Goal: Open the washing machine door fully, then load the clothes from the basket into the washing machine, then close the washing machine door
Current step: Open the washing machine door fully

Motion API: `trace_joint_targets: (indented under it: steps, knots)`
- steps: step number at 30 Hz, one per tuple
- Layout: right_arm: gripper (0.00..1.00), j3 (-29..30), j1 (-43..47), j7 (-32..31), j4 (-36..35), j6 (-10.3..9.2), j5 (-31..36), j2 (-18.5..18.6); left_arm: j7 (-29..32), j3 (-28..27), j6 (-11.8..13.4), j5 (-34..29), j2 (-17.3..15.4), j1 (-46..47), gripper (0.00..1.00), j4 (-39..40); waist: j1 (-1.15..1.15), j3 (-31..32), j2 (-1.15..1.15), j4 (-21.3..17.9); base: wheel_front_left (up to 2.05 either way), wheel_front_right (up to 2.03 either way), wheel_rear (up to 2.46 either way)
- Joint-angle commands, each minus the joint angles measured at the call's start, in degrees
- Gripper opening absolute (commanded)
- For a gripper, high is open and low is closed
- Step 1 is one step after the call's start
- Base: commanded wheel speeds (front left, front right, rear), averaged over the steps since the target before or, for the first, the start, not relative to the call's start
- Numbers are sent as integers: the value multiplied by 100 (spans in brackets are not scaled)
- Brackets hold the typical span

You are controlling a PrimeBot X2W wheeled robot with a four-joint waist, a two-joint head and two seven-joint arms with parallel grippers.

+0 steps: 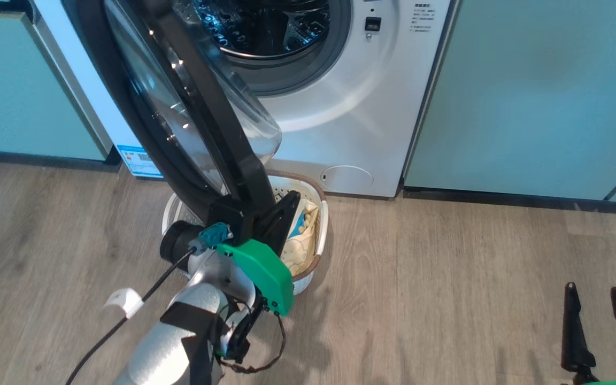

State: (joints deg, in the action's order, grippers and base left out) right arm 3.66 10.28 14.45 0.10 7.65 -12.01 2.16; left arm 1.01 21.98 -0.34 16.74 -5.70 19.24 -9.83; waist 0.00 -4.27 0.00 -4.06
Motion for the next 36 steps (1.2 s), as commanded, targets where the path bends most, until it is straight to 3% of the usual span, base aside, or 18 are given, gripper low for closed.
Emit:
trace_joint_targets:
  steps: [1,36]
  knots:
    - [100,-88,-204,55,-165,-16,12,72,-29,-223,39,-5,-112,344,0,216,0,-30,0,43,0,0,0]
    - [100,-90,-206,55,-129,-16,80,72,-218,83,299,129,-99,-383,0,714,0,-23,0,1410,0,0,0]
